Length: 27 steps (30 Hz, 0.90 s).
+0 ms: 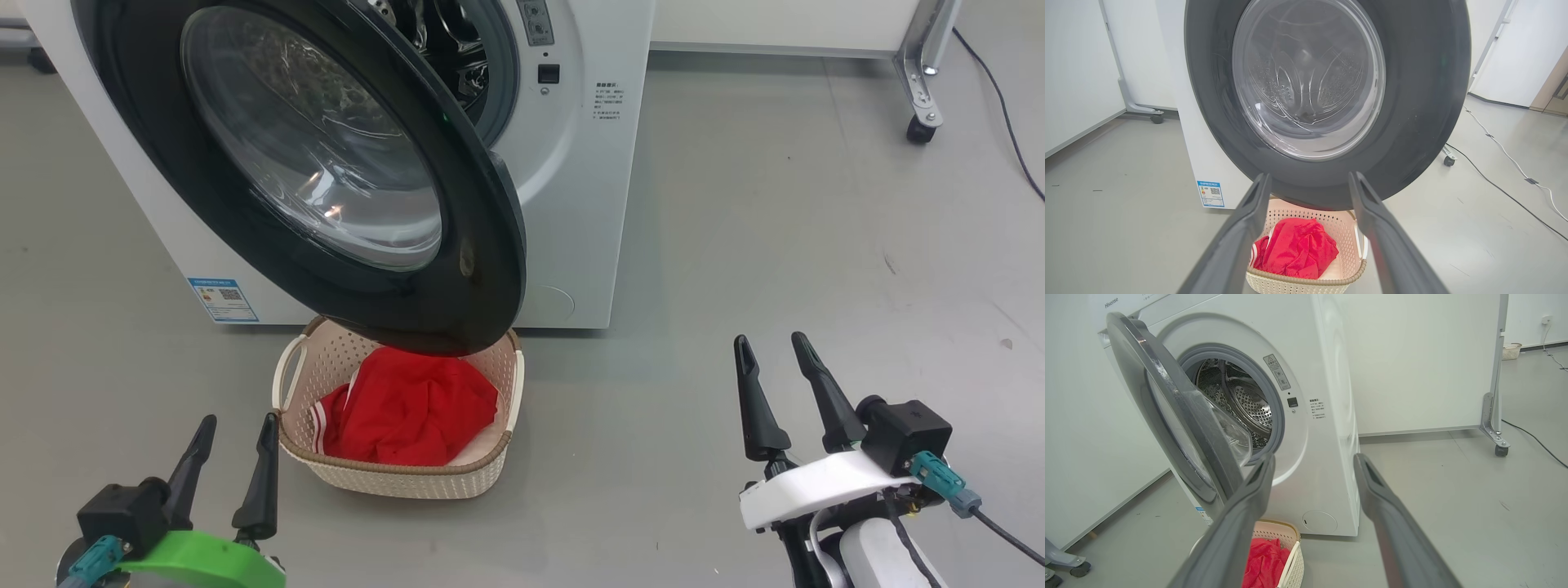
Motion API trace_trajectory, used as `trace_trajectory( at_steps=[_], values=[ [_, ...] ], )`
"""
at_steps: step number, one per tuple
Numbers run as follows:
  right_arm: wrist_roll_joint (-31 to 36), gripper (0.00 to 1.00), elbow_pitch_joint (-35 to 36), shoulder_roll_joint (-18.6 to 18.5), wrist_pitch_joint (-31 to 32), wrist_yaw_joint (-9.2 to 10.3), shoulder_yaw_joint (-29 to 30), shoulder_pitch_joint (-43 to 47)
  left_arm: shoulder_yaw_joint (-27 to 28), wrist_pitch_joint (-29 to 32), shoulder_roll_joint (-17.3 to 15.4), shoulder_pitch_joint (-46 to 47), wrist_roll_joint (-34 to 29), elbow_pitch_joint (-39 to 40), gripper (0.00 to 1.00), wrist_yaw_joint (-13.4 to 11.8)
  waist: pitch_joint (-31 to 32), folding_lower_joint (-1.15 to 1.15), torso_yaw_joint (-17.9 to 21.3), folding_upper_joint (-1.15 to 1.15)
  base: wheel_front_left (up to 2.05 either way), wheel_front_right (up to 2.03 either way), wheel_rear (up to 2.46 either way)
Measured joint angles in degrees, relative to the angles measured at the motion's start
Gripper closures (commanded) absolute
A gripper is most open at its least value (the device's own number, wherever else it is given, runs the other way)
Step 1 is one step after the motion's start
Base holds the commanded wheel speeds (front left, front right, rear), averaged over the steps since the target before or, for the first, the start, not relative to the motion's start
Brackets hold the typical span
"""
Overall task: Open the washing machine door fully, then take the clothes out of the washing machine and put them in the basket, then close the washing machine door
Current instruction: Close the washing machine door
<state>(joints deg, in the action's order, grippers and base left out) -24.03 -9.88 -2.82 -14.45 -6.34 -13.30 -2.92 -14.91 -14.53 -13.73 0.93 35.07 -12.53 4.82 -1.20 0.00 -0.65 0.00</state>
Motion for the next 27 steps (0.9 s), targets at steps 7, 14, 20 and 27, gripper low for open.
trace_trajectory(
  at_steps=[7,14,20,27],
  values=[
    [0.0,0.0,0.0,0.0,0.0,-0.07,0.0,0.1,1.7,0.0,1.1,-0.1,-1.0,0.3,0.0,-0.3,0.1,0.0,0.0,0.0,0.0,0.0,0.0],
    [0.0,0.0,0.0,0.0,0.0,-0.08,0.0,0.3,3.4,0.0,2.3,-0.1,-2.0,1.5,0.0,-0.3,0.0,0.0,0.0,0.0,0.0,0.0,0.0],
    [0.0,0.0,0.0,0.0,0.0,-0.09,0.0,0.3,4.0,0.0,3.1,-0.1,-2.9,1.7,0.0,-0.1,0.0,0.0,0.1,0.0,0.0,0.0,0.0],
    [0.1,0.0,0.0,0.0,0.0,-0.13,-0.1,0.3,4.7,0.0,3.8,-0.4,-4.5,1.9,0.0,0.3,0.1,0.0,0.2,0.0,0.0,0.0,0.0]
  ],
)
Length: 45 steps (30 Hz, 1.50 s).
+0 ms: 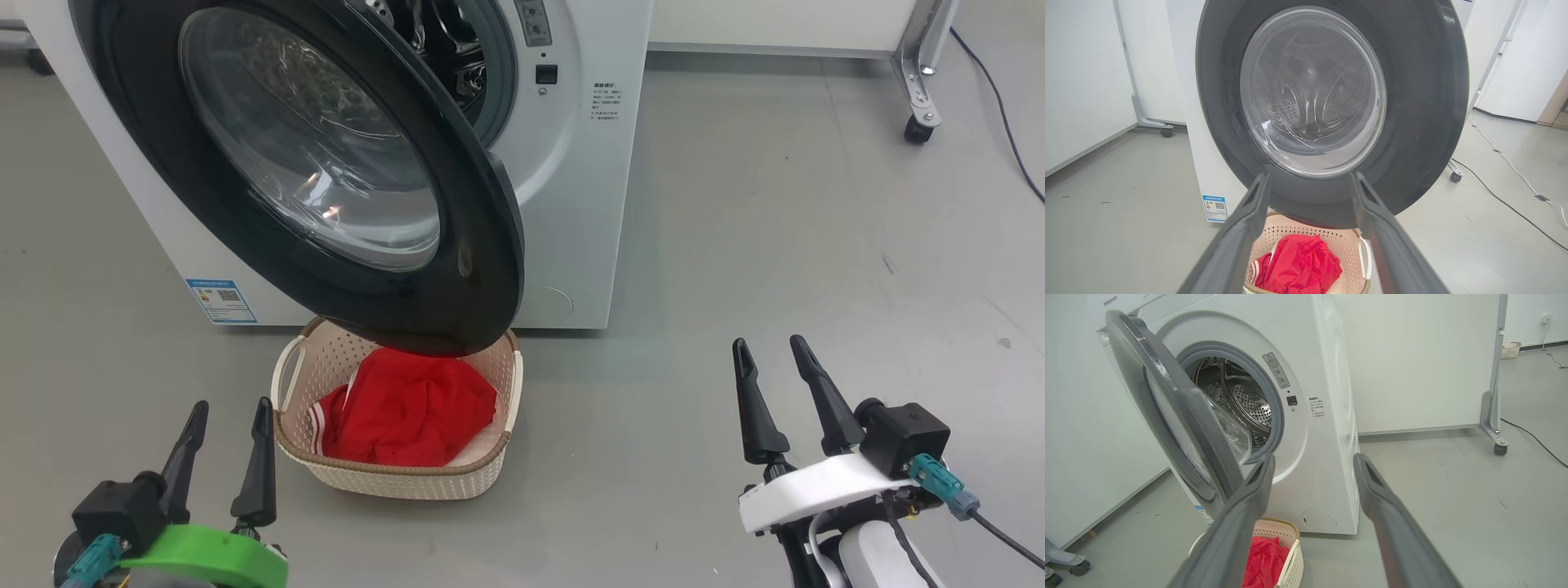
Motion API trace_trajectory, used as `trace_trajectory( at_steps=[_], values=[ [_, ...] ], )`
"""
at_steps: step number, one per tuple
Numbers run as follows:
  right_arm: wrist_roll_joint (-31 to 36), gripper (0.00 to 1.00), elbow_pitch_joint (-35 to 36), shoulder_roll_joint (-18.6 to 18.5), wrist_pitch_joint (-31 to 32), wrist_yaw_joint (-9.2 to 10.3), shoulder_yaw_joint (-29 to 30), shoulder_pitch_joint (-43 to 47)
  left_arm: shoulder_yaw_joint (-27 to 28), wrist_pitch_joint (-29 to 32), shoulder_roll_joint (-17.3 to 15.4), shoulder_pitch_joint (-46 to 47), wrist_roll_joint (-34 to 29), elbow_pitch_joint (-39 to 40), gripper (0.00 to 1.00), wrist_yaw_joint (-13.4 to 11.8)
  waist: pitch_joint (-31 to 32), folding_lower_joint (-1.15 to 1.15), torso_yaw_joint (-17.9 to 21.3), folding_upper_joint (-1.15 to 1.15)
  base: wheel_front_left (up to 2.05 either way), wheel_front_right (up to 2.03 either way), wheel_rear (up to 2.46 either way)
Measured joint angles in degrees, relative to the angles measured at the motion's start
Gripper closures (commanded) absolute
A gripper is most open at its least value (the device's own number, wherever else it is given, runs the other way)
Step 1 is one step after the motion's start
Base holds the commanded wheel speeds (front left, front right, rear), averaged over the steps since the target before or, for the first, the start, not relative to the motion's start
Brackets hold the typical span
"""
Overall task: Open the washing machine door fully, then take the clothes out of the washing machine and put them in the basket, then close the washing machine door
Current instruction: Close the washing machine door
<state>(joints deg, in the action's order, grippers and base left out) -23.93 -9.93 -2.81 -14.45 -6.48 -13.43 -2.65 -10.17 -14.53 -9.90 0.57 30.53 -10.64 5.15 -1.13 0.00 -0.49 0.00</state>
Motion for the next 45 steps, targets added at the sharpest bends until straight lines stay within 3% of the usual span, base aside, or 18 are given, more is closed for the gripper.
trace_trajectory(
  at_steps=[20,21,22,34,45],
  values=[
    [0.3,0.0,0.0,0.0,0.0,-0.02,-0.1,0.5,1.0,0.0,1.6,-1.2,-1.8,0.2,0.0,1.0,0.0,0.0,0.0,0.0,0.0,0.0,0.0],
    [0.3,0.61,0.0,0.0,0.0,-0.02,-0.2,0.5,1.0,0.0,1.7,-1.2,-1.8,0.2,0.0,1.0,-0.1,0.0,-0.1,0.0,0.0,0.0,0.0],
    [0.3,1.0,0.1,0.0,0.0,-0.02,-0.2,0.5,0.9,0.0,1.8,-1.2,-1.8,0.3,0.0,1.0,-0.2,0.0,-0.1,0.0,0.0,0.0,0.0],
    [2.5,1.0,2.0,-1.5,0.0,-0.49,-2.4,-1.1,0.9,0.0,2.6,-1.0,-2.9,1.4,0.0,1.3,-3.1,0.0,-1.9,0.0,0.0,0.0,0.0],
    [5.9,1.0,2.9,-4.0,2.5,-0.52,-13.5,-9.6,0.1,0.0,3.9,2.5,-3.5,2.3,0.0,1.7,-8.5,0.0,-4.8,0.0,0.0,0.0,0.0]
  ],
)
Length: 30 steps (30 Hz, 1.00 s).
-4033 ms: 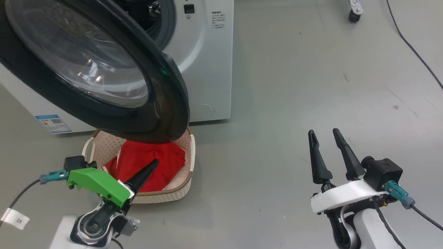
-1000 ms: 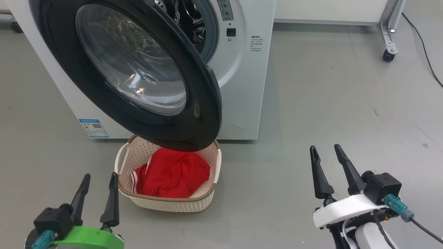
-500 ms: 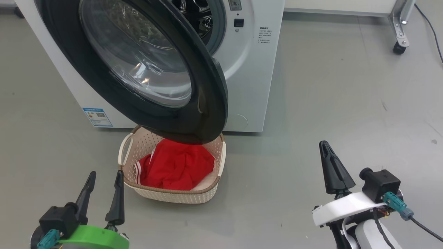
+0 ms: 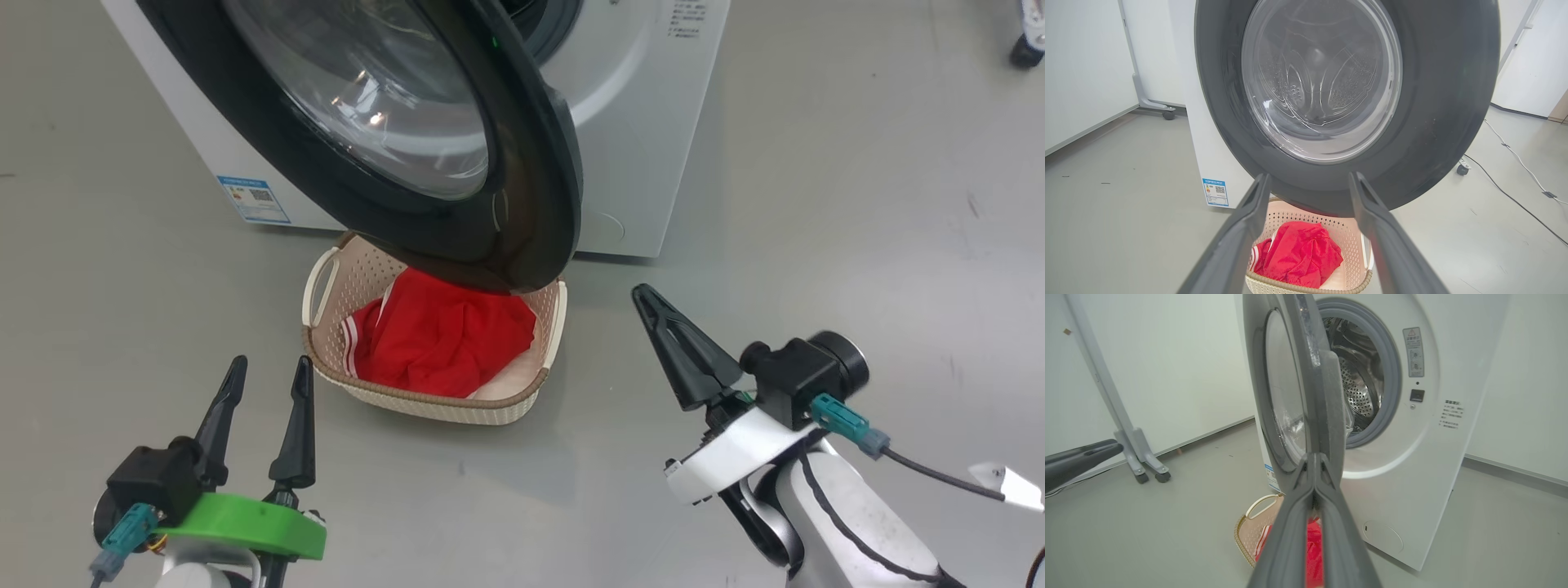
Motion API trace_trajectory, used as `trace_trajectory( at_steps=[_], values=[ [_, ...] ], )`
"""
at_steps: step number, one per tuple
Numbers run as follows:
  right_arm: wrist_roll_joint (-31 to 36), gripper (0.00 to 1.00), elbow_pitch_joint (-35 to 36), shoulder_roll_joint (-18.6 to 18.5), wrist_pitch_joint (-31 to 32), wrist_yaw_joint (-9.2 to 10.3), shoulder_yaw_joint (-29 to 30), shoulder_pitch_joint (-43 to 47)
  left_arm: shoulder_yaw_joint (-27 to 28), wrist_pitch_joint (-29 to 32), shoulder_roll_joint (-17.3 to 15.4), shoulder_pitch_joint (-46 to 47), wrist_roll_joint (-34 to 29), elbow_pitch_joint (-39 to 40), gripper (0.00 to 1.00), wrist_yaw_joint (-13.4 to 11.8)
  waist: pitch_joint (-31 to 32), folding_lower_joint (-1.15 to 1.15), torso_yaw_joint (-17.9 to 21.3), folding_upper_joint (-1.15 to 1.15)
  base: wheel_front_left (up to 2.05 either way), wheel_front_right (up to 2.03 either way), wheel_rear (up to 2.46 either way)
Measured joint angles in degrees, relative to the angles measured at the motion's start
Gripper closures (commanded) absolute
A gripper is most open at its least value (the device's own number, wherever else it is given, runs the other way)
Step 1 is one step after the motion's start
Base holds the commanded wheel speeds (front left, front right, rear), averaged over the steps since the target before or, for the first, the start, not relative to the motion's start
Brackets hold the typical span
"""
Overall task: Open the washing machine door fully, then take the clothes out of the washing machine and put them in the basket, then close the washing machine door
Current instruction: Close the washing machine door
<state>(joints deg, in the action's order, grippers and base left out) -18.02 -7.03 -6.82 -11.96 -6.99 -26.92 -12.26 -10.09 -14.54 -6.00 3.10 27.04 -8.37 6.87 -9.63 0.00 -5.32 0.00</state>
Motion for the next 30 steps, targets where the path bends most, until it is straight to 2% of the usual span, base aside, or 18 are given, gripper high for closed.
trace_trajectory(
  at_steps=[10,23,30],
  values=[
    [0.0,1.0,0.2,-2.7,2.2,0.0,-5.4,-10.3,-2.0,0.0,1.3,4.2,-0.5,0.3,0.0,0.0,-5.8,0.0,-3.9,0.0,0.0,0.0,0.0],
    [-1.6,1.0,-3.6,-5.4,2.8,0.0,-5.2,-19.0,-2.6,0.0,2.5,8.8,-0.4,-0.1,0.0,0.1,-12.5,0.0,-9.4,0.0,0.0,0.0,0.0],
    [-3.7,1.0,-5.7,-5.7,2.3,-0.03,-4.7,-21.3,-2.4,0.0,2.9,9.9,-0.4,-0.2,0.0,0.3,-14.9,0.0,-10.7,0.0,0.0,0.0,0.0]
  ],
)
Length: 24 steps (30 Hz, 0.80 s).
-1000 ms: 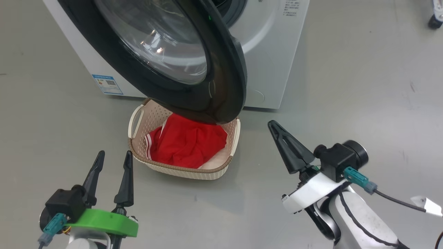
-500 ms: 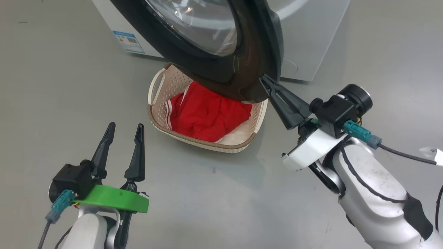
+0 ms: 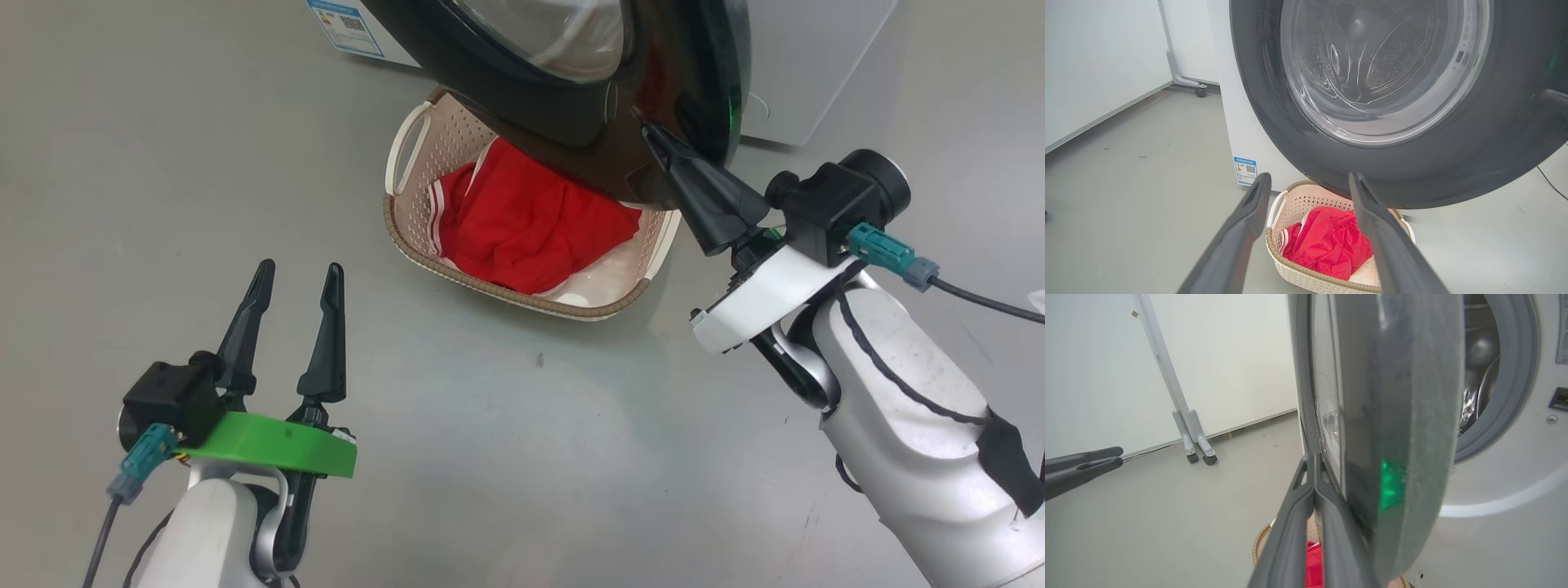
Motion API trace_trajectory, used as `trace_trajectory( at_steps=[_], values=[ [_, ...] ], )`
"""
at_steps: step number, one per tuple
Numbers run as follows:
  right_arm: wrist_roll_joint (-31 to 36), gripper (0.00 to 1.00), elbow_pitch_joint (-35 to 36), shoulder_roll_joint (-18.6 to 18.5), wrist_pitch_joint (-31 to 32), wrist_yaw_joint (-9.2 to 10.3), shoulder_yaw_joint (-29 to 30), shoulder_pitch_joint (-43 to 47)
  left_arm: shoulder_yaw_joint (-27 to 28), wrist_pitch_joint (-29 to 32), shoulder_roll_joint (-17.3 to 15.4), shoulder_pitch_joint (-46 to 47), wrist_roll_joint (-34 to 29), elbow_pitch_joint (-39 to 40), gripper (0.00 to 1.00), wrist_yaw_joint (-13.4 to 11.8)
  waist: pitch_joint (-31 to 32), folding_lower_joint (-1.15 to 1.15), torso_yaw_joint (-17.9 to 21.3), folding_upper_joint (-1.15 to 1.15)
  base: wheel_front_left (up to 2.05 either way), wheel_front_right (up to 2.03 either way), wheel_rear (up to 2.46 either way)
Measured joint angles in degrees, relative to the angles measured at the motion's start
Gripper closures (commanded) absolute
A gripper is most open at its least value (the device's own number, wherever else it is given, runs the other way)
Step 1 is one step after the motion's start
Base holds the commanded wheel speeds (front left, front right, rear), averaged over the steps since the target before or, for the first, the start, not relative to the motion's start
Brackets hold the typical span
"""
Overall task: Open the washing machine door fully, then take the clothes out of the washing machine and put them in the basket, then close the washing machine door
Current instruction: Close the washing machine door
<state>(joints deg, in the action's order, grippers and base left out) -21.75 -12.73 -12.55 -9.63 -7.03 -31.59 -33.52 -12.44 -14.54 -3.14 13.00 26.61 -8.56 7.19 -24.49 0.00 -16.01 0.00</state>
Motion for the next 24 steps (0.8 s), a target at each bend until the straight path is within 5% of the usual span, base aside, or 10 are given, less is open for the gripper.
trace_trajectory(
  at_steps=[24],
  values=[
    [-0.9,1.0,-2.4,-5.7,-0.2,-0.47,7.2,-18.2,-2.9,-0.2,0.6,6.4,0.6,2.1,0.0,0.0,-10.8,0.0,-0.3,0.0,0.0,0.0,0.0]
  ],
)
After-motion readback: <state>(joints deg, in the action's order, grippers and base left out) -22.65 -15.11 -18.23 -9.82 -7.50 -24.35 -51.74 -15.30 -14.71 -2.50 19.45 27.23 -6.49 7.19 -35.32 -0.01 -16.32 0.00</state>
